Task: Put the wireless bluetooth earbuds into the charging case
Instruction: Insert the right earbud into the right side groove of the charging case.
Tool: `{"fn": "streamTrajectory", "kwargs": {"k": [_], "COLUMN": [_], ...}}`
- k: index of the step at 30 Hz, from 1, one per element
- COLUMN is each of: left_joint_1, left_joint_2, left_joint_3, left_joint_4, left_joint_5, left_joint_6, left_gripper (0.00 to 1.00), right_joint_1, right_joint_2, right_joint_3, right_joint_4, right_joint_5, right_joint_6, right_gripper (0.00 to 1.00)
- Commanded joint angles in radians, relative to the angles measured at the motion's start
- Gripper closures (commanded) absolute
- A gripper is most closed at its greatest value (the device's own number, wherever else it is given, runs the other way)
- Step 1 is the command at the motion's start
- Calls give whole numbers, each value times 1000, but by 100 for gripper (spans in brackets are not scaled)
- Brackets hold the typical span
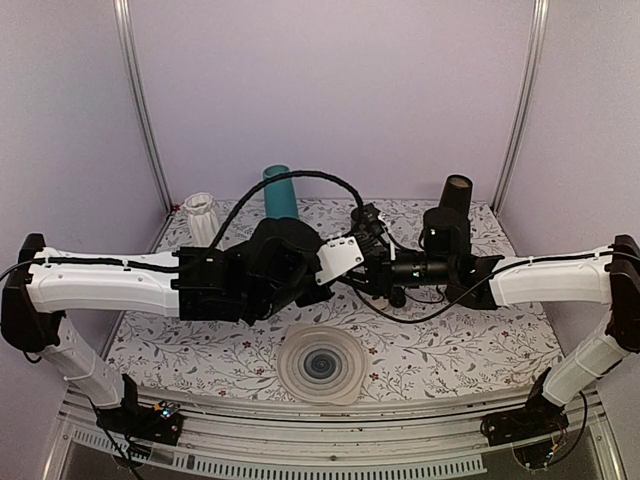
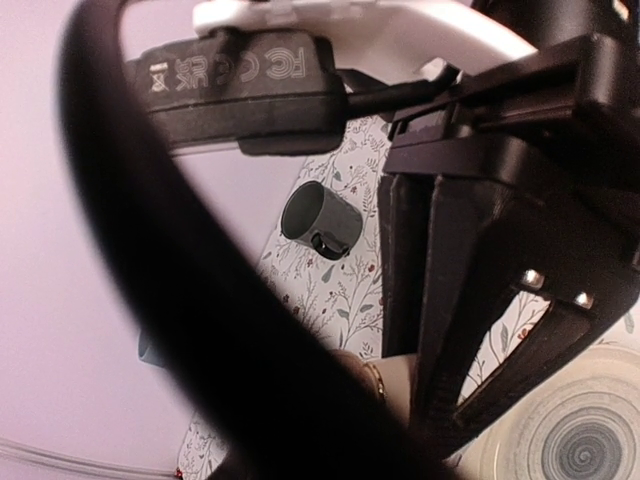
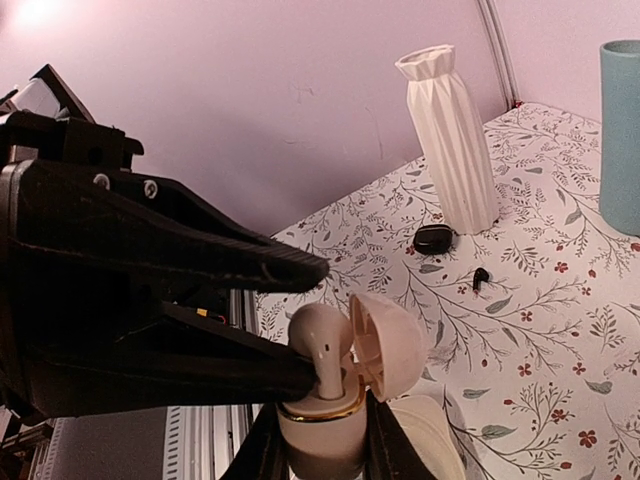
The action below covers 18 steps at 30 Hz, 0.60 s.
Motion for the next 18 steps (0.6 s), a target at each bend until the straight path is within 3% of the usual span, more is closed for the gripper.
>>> {"fn": "streamTrajectory", "kwargs": {"k": [1,18], "left_joint_1": [-24,-14], "left_joint_2": [-13,3], "left_joint_3": [6,40], "left_joint_4": [-20,-27], "left_joint_5": [67,82], "left_joint_6": [-8,-3], "left_gripper": [75,81], "right_joint_1": [5,4], "right_joint_2": [-64,-67], "right_joint_3": [6,-84], "right_joint_4": [81,348], "right_joint_5": [11,27], "right_joint_6": [-8,87], "right_gripper": [96,96]}}
